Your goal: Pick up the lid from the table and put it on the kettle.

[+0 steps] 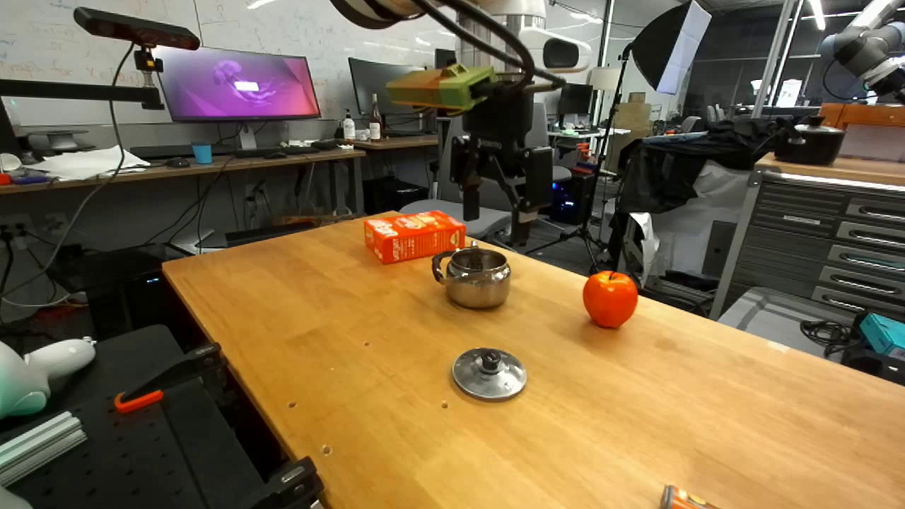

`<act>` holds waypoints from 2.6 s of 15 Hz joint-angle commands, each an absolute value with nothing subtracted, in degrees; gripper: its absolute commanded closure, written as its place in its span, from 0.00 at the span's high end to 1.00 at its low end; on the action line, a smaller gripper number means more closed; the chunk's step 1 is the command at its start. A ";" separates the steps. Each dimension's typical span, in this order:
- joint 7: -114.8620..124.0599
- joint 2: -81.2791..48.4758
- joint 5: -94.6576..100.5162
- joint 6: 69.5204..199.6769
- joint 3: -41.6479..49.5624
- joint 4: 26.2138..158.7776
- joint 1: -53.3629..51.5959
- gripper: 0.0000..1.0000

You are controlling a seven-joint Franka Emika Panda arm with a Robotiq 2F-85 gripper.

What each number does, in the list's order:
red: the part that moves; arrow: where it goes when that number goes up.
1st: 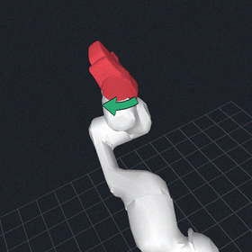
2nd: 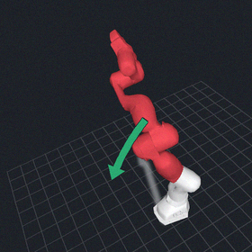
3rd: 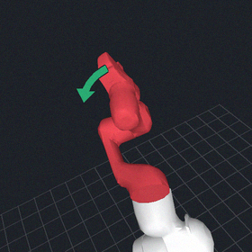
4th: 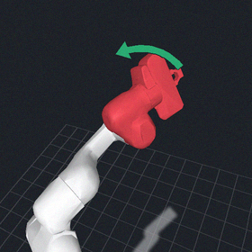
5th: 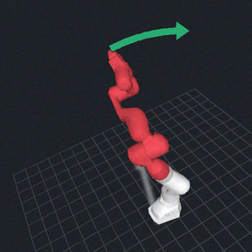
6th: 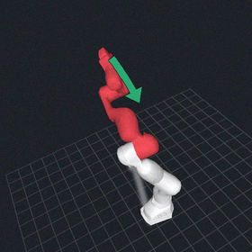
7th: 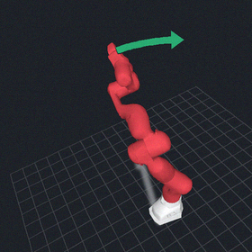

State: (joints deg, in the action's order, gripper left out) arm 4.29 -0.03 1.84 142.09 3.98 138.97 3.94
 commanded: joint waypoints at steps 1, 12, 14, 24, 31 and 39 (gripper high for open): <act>3.86 -3.43 2.01 145.57 4.40 138.51 4.33 1.00; 4.26 -11.02 2.66 148.76 6.14 138.78 4.58 1.00; 4.16 -11.75 2.80 148.93 6.43 138.90 4.61 1.00; 3.58 -16.21 3.43 151.48 7.12 138.25 4.46 1.00; 4.67 -19.37 4.59 154.24 7.77 137.47 3.76 1.00; 5.25 -20.93 6.49 155.74 8.32 136.79 3.02 0.48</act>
State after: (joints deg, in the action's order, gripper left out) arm 4.11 -19.47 4.48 154.66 6.87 137.95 4.27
